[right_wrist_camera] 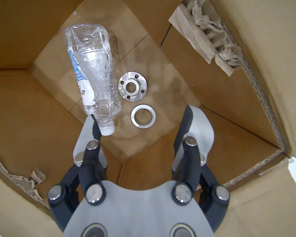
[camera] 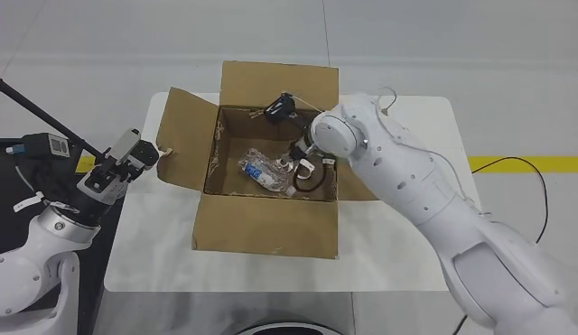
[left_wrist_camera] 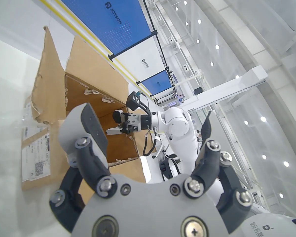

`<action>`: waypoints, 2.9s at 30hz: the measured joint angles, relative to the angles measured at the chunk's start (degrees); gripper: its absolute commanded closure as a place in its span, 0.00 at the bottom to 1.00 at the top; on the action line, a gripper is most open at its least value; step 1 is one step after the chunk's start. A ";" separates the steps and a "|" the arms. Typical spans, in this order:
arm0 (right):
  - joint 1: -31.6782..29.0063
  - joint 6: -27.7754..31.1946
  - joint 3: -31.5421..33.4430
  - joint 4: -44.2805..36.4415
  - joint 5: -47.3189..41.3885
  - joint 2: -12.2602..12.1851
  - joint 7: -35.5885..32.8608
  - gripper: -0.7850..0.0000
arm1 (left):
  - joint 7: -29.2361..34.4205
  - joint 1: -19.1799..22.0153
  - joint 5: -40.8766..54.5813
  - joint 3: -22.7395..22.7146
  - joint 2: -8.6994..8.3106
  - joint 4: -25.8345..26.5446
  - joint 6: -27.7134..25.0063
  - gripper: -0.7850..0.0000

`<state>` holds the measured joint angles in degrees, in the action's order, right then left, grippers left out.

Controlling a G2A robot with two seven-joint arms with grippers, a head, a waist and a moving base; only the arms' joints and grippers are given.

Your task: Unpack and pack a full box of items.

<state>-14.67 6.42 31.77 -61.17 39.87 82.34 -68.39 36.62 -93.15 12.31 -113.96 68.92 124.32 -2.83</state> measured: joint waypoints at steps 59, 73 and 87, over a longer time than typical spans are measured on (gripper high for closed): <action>5.38 2.39 -7.46 36.50 0.37 16.26 1.76 0.72 | -4.60 -0.45 -0.67 3.51 -0.49 0.88 2.07 0.00; 5.71 4.75 -6.90 40.63 0.66 18.23 2.35 0.72 | -4.60 -0.45 -0.67 3.51 -0.49 0.88 2.07 0.00; 6.03 6.11 -5.86 43.08 0.93 19.31 4.23 1.00 | -4.60 -0.45 -0.67 3.51 -0.49 0.88 2.07 0.00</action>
<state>-8.65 12.54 25.91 -18.09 40.80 101.66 -64.16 32.02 -93.59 11.64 -110.44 68.44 125.21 -0.76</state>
